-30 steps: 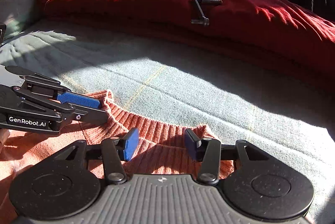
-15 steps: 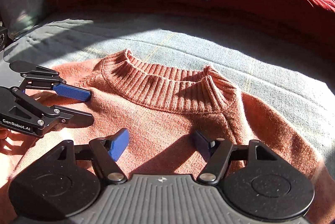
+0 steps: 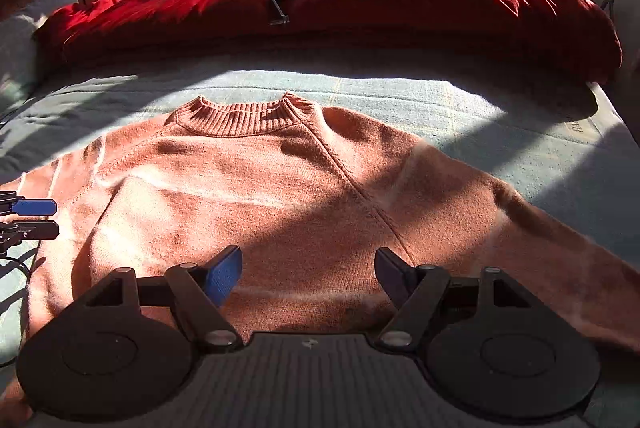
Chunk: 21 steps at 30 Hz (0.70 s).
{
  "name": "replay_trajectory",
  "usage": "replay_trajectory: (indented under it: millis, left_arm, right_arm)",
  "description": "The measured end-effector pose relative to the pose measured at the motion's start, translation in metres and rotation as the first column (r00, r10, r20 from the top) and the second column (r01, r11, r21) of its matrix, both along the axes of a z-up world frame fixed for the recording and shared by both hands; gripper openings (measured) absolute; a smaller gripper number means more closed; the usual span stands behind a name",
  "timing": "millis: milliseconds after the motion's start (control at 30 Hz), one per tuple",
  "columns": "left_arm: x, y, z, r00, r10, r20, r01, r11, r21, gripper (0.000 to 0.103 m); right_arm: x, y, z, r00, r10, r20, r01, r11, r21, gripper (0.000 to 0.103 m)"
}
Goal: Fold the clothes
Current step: 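Move the right gripper to the ribbed hem and grasp it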
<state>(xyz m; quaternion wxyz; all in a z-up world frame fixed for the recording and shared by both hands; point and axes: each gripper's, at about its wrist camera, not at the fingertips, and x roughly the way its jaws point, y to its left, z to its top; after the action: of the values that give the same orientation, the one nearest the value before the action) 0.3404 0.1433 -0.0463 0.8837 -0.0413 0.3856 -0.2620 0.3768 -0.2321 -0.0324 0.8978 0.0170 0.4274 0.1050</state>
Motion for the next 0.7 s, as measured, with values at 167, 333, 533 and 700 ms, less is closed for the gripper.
replay_trajectory:
  millis: [167, 333, 533, 700]
  left_arm:
    - [-0.034, -0.022, 0.002, 0.998, -0.061, 0.005, 0.061, 0.998, 0.013, 0.056]
    - [-0.058, -0.036, -0.004, 0.996, -0.094, 0.001, 0.094, 0.994, 0.049, 0.056]
    - [-0.073, -0.038, -0.019, 0.997, -0.071, -0.039, 0.073, 0.995, 0.063, 0.056]
    - [-0.064, -0.042, -0.023, 0.995, -0.067, -0.078, 0.071, 0.996, 0.051, 0.064]
  right_arm:
    - [-0.045, 0.015, -0.011, 0.999, -0.027, -0.043, 0.031, 0.995, 0.099, 0.077]
    - [-0.083, 0.023, -0.006, 0.997, -0.069, -0.021, 0.071, 0.993, 0.095, 0.077]
    - [-0.132, -0.001, 0.007, 0.980, -0.199, 0.013, 0.198, 0.979, 0.054, 0.077]
    - [-0.165, -0.022, 0.006, 0.948, -0.319, 0.017, 0.318, 0.946, 0.063, 0.077]
